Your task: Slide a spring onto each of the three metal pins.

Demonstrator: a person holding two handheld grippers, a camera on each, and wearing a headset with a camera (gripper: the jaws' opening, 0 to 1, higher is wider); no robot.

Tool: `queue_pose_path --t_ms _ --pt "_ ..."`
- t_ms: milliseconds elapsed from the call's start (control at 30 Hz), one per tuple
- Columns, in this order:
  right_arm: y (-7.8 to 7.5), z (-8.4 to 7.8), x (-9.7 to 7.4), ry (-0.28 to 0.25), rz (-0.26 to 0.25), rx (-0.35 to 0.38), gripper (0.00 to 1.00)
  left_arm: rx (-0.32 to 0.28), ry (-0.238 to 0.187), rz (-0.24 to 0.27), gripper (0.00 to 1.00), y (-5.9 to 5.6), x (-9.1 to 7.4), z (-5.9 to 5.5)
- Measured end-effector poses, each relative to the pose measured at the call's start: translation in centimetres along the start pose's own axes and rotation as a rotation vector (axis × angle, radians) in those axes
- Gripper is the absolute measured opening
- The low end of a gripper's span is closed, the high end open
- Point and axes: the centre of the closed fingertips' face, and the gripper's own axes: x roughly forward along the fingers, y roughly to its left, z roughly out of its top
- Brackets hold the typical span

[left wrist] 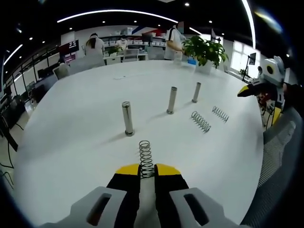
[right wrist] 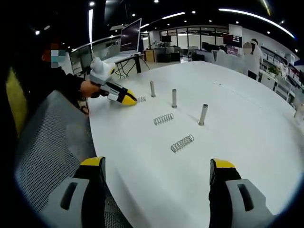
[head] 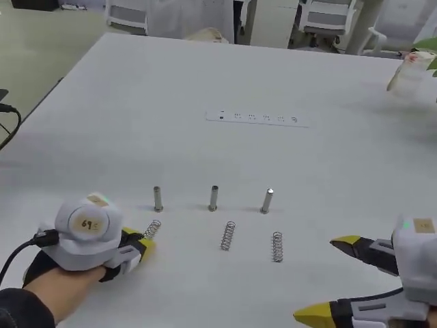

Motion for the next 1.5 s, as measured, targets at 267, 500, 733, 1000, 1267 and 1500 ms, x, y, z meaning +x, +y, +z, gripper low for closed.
queue_pose_path --t_ms 267,500,733,1000,1267,1500 --pt "-0.1 -0.1 0.2 0.000 0.003 0.004 0.90 0.001 -0.003 0.003 0.03 0.2 0.0 0.0" --pt "-0.2 0.0 0.3 0.000 0.005 0.004 0.89 0.005 -0.009 -0.002 0.02 0.1 -0.1 0.1" --pt "0.0 0.5 0.4 -0.008 0.009 -0.007 0.89 0.033 -0.039 -0.035 0.02 -0.8 -0.7 1.2" --pt "0.2 1.3 0.3 -0.017 0.013 -0.023 0.87 0.061 -0.089 -0.101 0.02 -2.8 -1.6 2.8" --pt "0.7 2.6 0.7 -0.032 0.031 -0.051 0.86 0.098 -0.136 -0.161 0.02 -4.7 -2.5 4.7" --pt "1.1 3.3 1.1 -0.039 0.052 -0.073 0.84 0.134 -0.156 -0.230 0.02 -7.0 -3.1 5.5"
